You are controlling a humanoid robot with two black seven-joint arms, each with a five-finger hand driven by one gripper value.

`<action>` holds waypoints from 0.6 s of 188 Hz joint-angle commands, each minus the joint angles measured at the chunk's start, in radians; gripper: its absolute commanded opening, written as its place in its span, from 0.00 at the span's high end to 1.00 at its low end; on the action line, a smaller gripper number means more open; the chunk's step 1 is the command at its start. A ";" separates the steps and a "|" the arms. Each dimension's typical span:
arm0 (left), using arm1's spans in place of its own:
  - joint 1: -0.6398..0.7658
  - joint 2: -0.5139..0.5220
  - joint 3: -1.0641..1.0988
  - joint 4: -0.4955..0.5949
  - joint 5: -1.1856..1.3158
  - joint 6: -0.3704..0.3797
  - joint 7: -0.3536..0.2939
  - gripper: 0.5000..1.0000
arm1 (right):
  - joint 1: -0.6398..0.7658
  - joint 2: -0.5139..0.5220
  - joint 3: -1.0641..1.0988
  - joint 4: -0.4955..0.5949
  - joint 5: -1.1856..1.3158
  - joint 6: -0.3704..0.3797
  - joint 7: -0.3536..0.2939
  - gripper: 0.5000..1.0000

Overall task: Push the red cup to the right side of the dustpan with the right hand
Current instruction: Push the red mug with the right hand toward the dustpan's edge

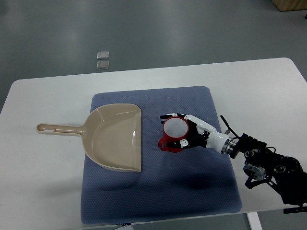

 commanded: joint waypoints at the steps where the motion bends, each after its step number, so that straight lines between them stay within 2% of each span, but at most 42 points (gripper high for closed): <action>1: 0.000 0.000 0.000 0.000 0.000 0.000 0.000 0.00 | -0.002 0.001 0.000 0.017 -0.001 -0.002 0.000 0.13; 113: 0.000 0.000 0.000 0.000 0.000 0.000 0.000 0.00 | -0.015 0.029 -0.023 0.046 -0.009 -0.009 0.000 0.13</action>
